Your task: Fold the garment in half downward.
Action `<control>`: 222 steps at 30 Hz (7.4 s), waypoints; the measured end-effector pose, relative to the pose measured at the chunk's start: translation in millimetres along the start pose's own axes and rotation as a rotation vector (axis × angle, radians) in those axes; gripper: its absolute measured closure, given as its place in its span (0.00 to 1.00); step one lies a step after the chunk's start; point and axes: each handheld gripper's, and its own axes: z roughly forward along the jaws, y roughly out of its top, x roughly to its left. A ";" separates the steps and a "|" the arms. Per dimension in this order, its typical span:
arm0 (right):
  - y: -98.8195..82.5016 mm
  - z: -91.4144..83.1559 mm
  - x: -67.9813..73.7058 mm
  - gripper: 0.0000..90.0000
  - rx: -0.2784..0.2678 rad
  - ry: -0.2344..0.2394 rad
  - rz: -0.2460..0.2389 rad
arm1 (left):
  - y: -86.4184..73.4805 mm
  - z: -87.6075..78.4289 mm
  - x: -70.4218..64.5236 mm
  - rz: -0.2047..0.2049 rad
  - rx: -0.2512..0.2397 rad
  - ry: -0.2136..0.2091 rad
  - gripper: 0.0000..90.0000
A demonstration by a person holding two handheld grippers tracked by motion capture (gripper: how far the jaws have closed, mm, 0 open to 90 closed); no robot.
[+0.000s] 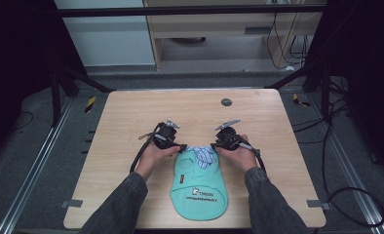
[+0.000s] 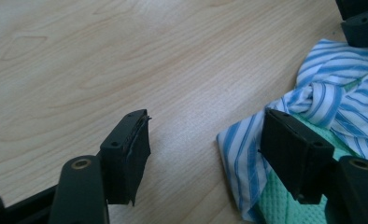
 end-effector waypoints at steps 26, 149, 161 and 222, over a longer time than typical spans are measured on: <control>0.0 8.5 15.5 0.82 0.066 0.032 -0.049 | -7.0 5.7 -12.9 0.045 0.027 -0.067 0.73; 77.6 -82.3 19.5 0.94 -0.038 -0.017 -0.311 | 74.7 -76.3 -11.6 0.260 -0.084 -0.016 0.95; 81.3 -81.1 20.1 0.94 -0.058 -0.028 -0.330 | 78.9 -78.5 -6.4 0.266 -0.087 -0.001 0.95; 102.1 -62.1 -5.5 0.94 -0.070 -0.098 -0.318 | 105.4 -63.2 5.3 0.273 -0.101 0.050 0.95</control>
